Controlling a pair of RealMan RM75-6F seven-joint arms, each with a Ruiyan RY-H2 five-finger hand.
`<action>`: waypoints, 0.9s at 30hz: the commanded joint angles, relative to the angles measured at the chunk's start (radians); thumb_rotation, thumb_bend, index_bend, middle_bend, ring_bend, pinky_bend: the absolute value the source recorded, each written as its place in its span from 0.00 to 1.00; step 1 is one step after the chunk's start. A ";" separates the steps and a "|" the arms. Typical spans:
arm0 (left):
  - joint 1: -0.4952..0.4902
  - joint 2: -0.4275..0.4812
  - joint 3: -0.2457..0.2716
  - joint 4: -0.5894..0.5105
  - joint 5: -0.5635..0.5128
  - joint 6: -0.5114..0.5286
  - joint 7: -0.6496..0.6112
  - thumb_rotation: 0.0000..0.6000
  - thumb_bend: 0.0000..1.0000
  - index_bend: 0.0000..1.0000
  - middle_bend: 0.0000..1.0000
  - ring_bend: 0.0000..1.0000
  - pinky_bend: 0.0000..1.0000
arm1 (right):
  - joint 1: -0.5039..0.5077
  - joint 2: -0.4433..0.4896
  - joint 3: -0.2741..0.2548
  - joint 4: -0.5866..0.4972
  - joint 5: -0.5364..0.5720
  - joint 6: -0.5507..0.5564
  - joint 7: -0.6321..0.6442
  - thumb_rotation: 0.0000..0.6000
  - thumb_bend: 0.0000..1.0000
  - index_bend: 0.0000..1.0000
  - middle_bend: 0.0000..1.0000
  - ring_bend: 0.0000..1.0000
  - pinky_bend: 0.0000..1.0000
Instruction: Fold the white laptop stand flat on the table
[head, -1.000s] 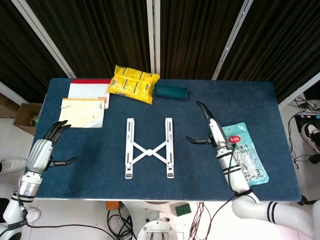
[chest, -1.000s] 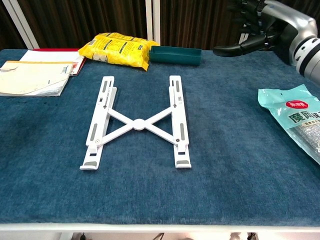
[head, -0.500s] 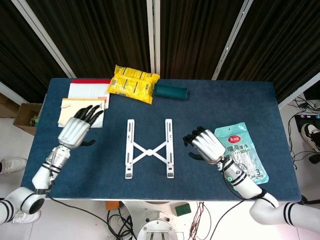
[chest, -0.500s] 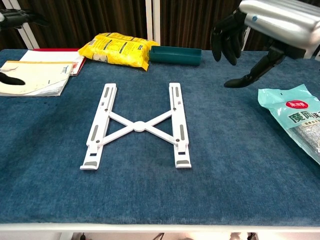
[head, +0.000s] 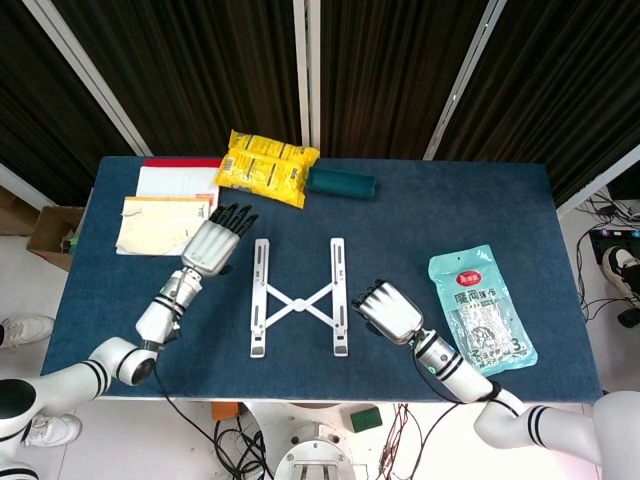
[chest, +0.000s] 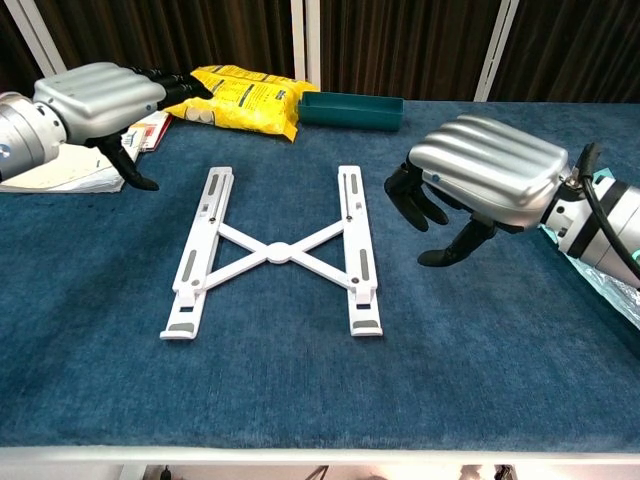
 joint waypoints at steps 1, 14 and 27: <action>-0.008 -0.019 -0.003 0.012 -0.017 -0.012 -0.029 1.00 0.00 0.04 0.00 0.00 0.13 | -0.005 -0.033 -0.010 0.045 -0.007 0.012 0.012 1.00 0.00 0.78 0.79 0.75 0.77; -0.033 -0.087 0.019 0.100 -0.008 -0.024 -0.094 1.00 0.00 0.04 0.00 0.00 0.12 | 0.017 -0.143 -0.008 0.197 -0.006 0.005 0.015 1.00 0.00 0.78 0.79 0.75 0.77; -0.039 -0.119 0.029 0.153 -0.009 -0.027 -0.151 1.00 0.00 0.04 0.00 0.00 0.12 | 0.049 -0.247 -0.010 0.351 -0.035 0.041 0.062 1.00 0.00 0.79 0.79 0.75 0.77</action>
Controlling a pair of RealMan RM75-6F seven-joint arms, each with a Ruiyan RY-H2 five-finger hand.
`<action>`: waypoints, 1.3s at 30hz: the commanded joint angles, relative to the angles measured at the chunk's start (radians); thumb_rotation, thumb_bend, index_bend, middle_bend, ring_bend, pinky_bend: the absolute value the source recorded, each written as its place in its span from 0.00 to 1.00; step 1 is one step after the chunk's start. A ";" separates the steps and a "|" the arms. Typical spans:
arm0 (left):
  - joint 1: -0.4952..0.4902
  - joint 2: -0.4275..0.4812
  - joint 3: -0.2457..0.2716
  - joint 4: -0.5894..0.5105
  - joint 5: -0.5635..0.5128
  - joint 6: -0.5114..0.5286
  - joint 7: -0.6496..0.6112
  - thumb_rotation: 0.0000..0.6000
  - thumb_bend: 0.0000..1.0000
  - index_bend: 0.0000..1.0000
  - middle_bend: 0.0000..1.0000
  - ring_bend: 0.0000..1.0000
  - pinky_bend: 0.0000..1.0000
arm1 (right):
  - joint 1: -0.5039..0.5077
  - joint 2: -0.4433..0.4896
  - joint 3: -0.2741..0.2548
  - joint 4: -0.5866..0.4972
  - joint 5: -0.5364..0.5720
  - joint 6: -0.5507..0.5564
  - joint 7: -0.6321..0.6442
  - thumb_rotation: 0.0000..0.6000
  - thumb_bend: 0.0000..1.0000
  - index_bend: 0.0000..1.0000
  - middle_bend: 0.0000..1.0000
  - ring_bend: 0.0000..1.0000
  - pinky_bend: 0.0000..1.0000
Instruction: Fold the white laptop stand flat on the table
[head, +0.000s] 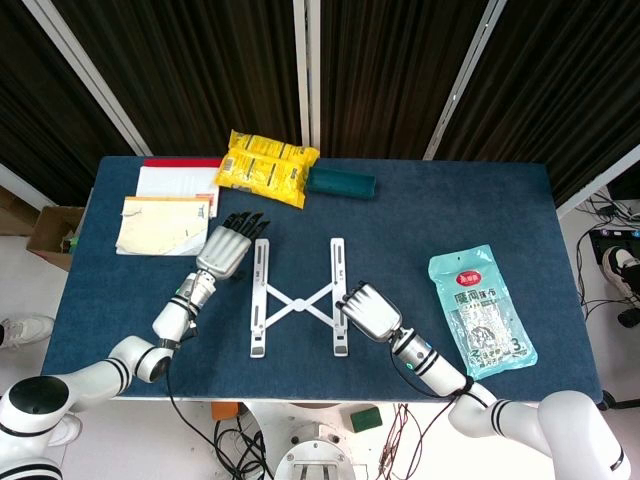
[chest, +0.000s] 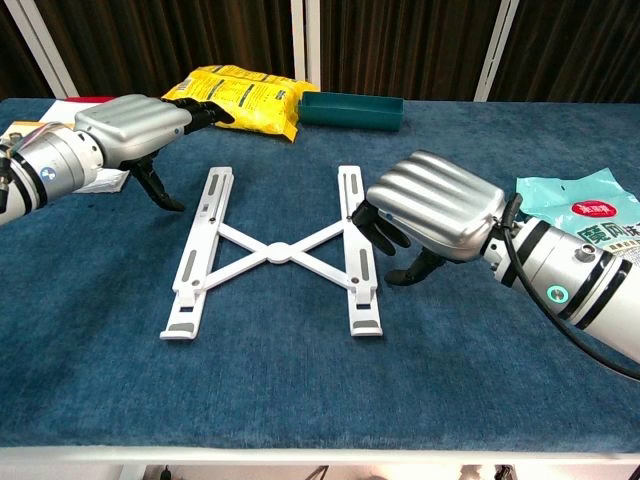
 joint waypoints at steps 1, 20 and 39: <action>-0.001 -0.009 0.004 0.011 0.002 -0.002 -0.013 1.00 0.00 0.04 0.00 0.00 0.12 | 0.009 -0.020 -0.002 0.027 -0.007 0.011 0.014 1.00 0.00 0.79 0.79 0.75 0.77; -0.020 -0.064 0.015 0.049 0.034 0.004 -0.162 1.00 0.00 0.04 0.00 0.00 0.12 | 0.033 -0.089 -0.008 0.128 -0.026 0.068 0.065 1.00 0.00 0.79 0.79 0.75 0.77; -0.015 -0.042 0.034 -0.032 0.056 0.000 -0.283 1.00 0.00 0.04 0.00 0.00 0.12 | 0.066 -0.149 -0.031 0.216 -0.046 0.097 0.152 1.00 0.00 0.79 0.79 0.75 0.77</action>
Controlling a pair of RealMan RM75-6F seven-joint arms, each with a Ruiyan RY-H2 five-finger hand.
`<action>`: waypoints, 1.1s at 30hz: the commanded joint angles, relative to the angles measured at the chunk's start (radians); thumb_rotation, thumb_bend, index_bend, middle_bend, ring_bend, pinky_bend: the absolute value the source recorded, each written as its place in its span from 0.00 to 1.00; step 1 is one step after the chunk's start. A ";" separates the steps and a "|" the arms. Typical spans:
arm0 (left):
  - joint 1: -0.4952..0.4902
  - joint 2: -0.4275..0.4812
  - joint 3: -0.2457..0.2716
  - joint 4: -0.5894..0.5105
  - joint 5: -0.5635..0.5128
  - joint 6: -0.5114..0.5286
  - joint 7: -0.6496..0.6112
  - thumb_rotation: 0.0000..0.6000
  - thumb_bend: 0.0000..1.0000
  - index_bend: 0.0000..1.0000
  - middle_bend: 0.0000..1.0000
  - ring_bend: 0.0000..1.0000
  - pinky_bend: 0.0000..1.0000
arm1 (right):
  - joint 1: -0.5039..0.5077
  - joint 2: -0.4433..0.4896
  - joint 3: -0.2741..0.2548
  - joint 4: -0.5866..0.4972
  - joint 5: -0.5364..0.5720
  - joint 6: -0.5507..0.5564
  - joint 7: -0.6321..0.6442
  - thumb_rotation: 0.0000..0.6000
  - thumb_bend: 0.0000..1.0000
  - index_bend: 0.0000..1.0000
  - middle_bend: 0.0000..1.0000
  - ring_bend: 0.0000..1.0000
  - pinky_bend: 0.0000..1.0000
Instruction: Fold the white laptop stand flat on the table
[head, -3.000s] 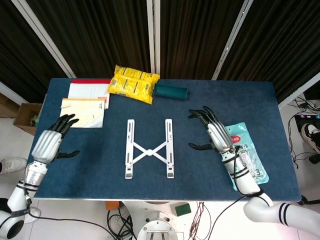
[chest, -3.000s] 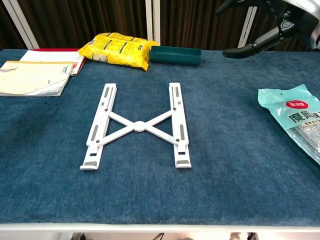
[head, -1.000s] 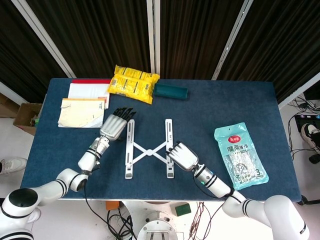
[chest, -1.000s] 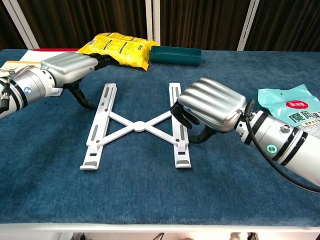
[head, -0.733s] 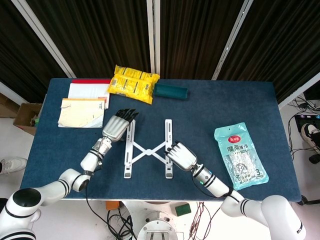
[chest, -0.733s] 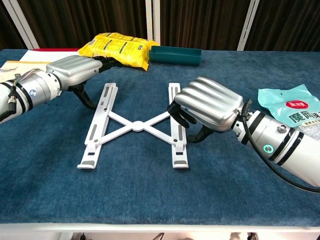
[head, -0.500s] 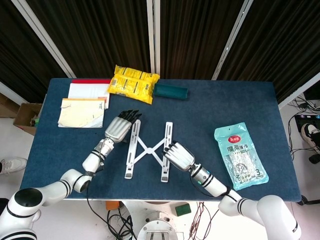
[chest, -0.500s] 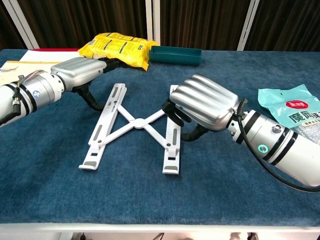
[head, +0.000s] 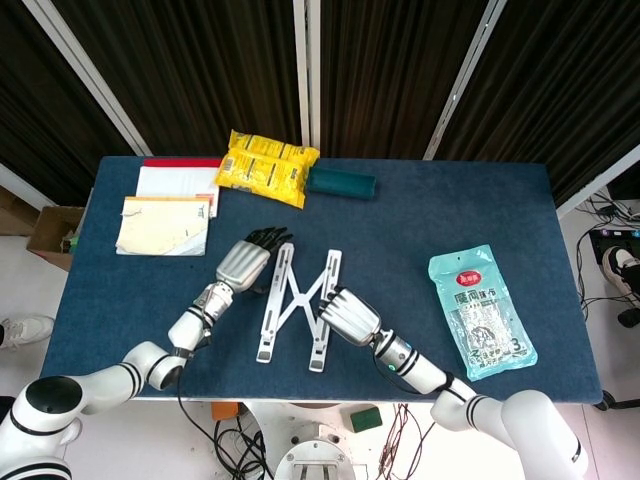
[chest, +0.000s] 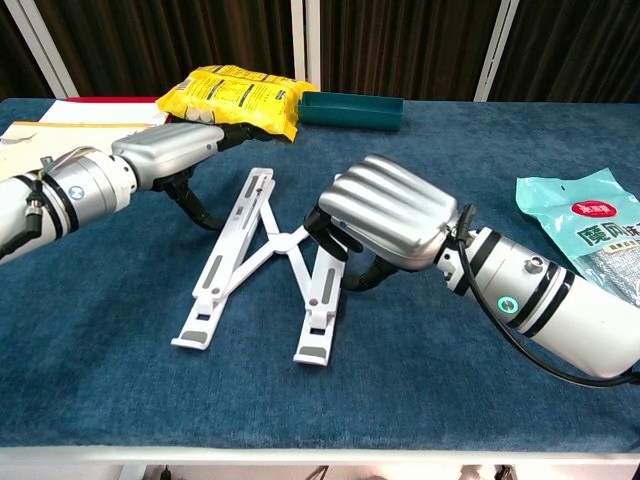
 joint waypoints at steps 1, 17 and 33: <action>0.002 0.007 0.006 -0.015 0.005 -0.004 -0.021 1.00 0.00 0.04 0.00 0.00 0.12 | 0.006 0.002 -0.003 0.002 0.000 -0.001 0.018 1.00 0.00 0.79 0.79 0.75 0.77; -0.001 0.068 0.029 -0.078 0.053 0.007 -0.171 1.00 0.00 0.04 0.00 0.00 0.12 | 0.043 0.048 -0.039 -0.046 -0.033 0.006 0.127 1.00 0.00 0.75 0.73 0.71 0.75; 0.196 0.359 0.009 -0.403 -0.051 0.204 -0.036 1.00 0.00 0.04 0.00 0.00 0.12 | 0.357 0.544 0.023 -0.708 0.100 -0.646 -0.107 1.00 0.00 0.00 0.02 0.00 0.00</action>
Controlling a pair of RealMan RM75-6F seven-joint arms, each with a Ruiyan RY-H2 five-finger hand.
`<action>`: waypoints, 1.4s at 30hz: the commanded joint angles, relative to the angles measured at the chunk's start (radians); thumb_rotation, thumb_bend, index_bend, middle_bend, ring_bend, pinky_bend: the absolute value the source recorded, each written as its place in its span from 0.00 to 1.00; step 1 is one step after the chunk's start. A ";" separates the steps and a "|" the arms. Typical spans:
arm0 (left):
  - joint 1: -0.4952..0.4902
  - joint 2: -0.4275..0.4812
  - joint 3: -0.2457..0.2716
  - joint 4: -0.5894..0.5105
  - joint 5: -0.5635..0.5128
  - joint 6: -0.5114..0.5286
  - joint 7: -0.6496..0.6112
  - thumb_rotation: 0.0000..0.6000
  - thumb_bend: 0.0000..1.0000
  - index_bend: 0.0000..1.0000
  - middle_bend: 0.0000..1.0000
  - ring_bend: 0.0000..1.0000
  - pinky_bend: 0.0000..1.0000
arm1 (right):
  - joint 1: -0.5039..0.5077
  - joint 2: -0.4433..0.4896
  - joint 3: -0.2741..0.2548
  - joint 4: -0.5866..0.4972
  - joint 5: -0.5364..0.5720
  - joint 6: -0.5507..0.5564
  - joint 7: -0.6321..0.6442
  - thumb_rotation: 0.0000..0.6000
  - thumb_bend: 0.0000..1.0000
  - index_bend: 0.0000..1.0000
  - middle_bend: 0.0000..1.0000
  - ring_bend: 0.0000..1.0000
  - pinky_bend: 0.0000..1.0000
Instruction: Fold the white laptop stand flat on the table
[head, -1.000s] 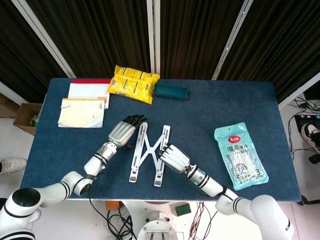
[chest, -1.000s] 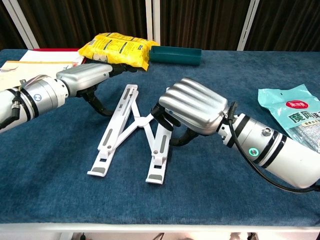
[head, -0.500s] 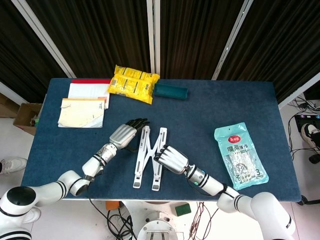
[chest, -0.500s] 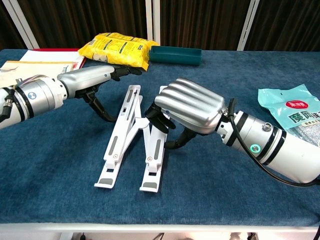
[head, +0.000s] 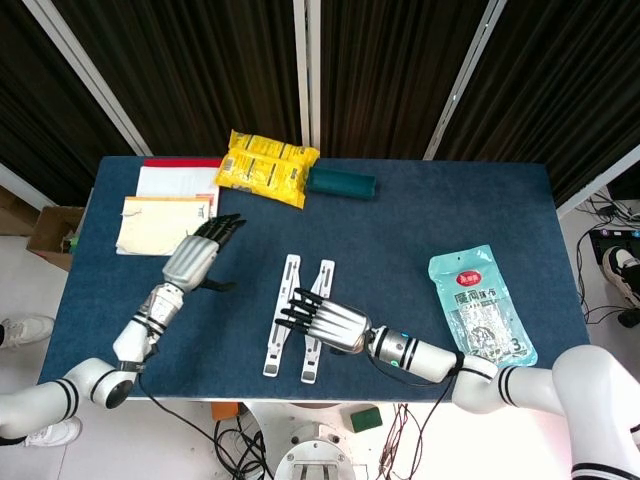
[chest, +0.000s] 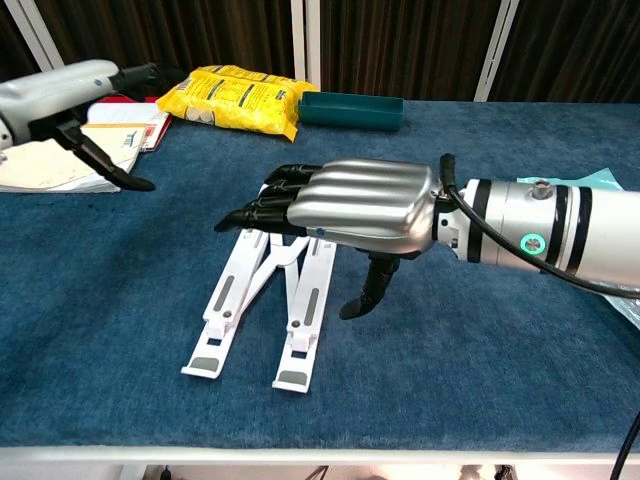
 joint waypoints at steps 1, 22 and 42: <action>0.048 0.047 0.003 -0.048 -0.020 0.040 0.011 1.00 0.00 0.04 0.00 0.00 0.12 | 0.138 0.124 0.043 -0.121 0.089 -0.252 -0.108 1.00 0.00 0.00 0.01 0.00 0.00; 0.152 0.076 0.007 -0.024 -0.022 0.096 -0.095 1.00 0.00 0.04 0.00 0.00 0.12 | 0.279 -0.029 0.053 0.060 0.094 -0.376 -0.114 1.00 0.00 0.00 0.00 0.00 0.00; 0.198 0.089 -0.005 -0.017 0.004 0.143 -0.143 1.00 0.00 0.04 0.00 0.00 0.12 | 0.297 -0.091 0.020 0.207 0.035 -0.221 0.070 1.00 0.23 0.55 0.50 0.36 0.24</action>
